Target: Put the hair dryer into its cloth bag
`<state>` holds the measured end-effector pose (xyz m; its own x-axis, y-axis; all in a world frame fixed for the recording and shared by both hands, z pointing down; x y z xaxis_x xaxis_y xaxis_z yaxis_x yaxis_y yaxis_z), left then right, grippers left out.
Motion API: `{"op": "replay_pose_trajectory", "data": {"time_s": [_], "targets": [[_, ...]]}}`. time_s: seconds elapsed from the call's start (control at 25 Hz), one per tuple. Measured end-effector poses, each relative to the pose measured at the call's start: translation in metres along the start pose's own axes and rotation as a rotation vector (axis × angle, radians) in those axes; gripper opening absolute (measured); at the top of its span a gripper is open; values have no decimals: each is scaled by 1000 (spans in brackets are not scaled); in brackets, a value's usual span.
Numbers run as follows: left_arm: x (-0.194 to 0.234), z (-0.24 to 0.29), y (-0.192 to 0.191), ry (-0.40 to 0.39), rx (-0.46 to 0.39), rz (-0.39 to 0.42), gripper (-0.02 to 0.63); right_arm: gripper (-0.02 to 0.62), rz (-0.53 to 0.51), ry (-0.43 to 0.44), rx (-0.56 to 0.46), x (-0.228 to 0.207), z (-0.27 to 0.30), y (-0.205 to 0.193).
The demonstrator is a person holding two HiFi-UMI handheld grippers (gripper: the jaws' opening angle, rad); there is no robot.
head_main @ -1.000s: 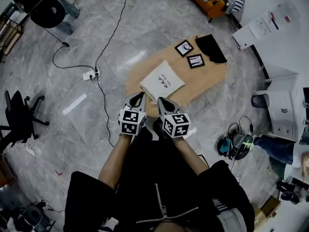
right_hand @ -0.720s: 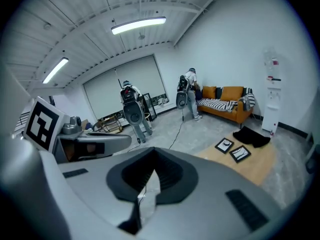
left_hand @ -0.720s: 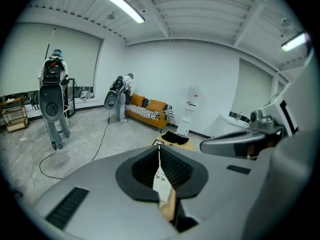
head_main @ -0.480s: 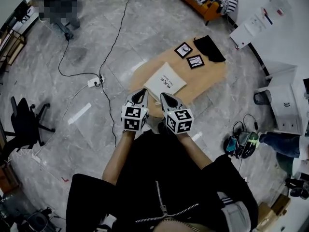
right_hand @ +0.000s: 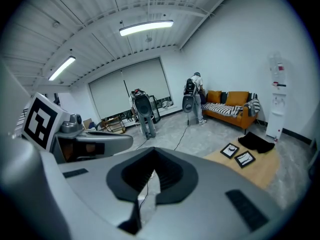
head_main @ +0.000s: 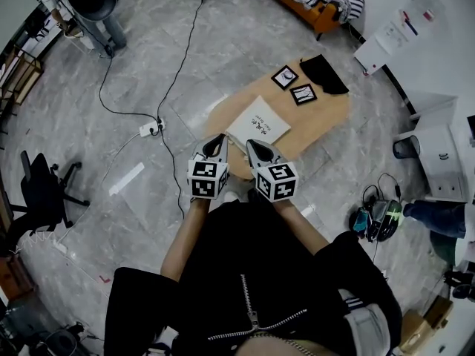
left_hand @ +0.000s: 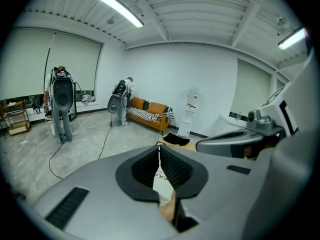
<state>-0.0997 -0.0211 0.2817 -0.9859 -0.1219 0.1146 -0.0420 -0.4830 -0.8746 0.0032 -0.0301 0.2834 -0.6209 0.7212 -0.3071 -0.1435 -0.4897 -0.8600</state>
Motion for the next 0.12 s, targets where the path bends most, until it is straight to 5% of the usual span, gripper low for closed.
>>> {"op": "replay_pose_trajectory", "data": {"time_s": [0.12], "targets": [[2, 0, -2, 4, 1, -8, 20, 9, -9, 5, 3, 1, 0, 1]]}}
Point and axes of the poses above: the fingertips, and each gripper's own axes: z forward along the fingers, x to its left, y out of its top, the point moved 3 cm from there along -z, backward along the fingers, and after that the axes turned 6 degrees about y, right-handed, at the moved point
